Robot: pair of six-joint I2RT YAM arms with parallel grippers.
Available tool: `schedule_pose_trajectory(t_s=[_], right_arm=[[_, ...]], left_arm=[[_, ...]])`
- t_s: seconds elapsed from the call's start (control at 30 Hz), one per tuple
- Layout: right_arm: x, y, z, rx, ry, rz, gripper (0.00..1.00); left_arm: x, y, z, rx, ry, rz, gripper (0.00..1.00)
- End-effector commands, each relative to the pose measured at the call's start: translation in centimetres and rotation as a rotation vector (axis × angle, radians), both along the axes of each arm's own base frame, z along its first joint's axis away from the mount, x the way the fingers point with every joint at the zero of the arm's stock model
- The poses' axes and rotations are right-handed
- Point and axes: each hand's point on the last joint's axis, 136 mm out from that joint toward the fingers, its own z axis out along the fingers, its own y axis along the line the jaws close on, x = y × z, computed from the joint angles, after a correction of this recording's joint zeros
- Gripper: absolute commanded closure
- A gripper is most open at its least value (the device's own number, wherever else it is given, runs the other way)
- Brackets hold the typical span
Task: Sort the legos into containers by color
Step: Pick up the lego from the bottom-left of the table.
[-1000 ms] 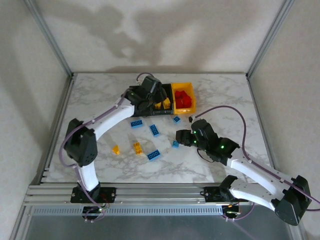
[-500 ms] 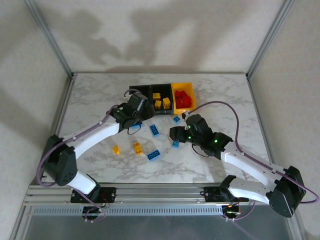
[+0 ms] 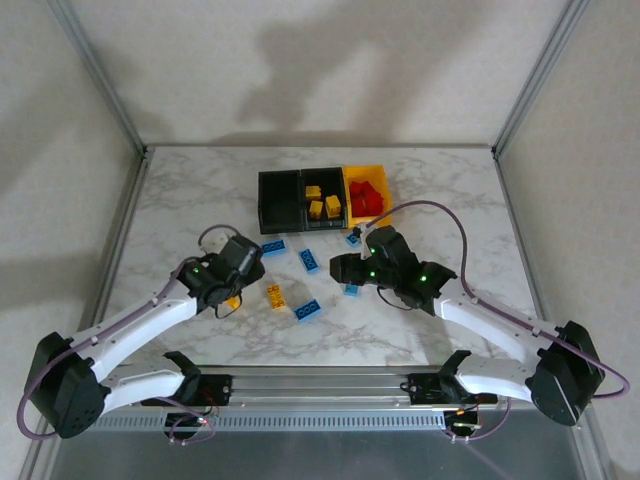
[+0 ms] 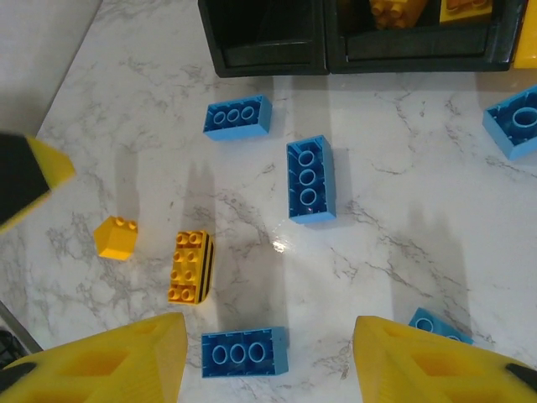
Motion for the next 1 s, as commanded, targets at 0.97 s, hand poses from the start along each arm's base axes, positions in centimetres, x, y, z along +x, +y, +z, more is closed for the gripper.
schedule_pose_trajectory(t_s=[0.97], right_arm=[[0.6, -0.5, 1.1, 0.009, -0.035, -0.033, 0.46]], left_arm=[[-2.6, 4.3, -8.8, 0.092, 0.166, 0.155, 0.55]])
